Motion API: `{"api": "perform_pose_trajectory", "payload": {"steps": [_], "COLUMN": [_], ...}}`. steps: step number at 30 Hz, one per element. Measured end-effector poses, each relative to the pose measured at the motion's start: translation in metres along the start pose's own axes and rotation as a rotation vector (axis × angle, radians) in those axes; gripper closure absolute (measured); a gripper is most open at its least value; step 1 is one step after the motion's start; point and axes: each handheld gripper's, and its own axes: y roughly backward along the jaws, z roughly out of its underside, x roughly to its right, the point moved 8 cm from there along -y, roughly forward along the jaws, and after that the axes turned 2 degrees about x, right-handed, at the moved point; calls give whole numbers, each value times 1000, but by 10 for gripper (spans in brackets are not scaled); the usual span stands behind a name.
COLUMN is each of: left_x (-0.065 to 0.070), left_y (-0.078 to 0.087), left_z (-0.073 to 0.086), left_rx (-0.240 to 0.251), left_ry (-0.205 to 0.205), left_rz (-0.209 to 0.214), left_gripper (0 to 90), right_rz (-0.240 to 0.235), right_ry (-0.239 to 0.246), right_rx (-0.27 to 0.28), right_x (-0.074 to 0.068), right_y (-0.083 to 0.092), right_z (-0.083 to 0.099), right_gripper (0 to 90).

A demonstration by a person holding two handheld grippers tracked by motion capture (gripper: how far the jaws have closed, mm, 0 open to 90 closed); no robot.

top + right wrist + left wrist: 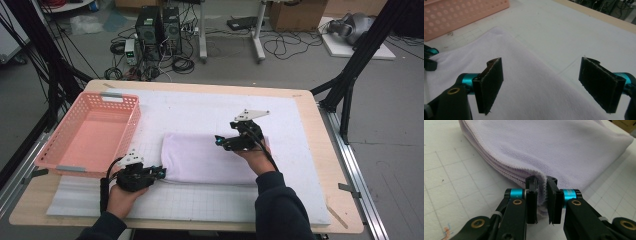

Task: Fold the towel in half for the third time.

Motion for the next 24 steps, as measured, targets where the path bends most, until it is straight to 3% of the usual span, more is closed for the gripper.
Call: {"api": "perform_pose_trajectory", "payload": {"steps": [8,24], "left_x": [0,0], "left_y": [1,1], "left_z": [-1,0], "left_rx": [10,4], "left_ry": [7,11], "left_rz": [9,11], "left_gripper": [798,797], "right_rz": [-53,-110], "right_ry": [30,100], "right_rx": [-58,-160], "right_x": [-10,-36], "right_y": [-31,-95], "right_z": [-14,-21], "right_gripper": [261,256]}}
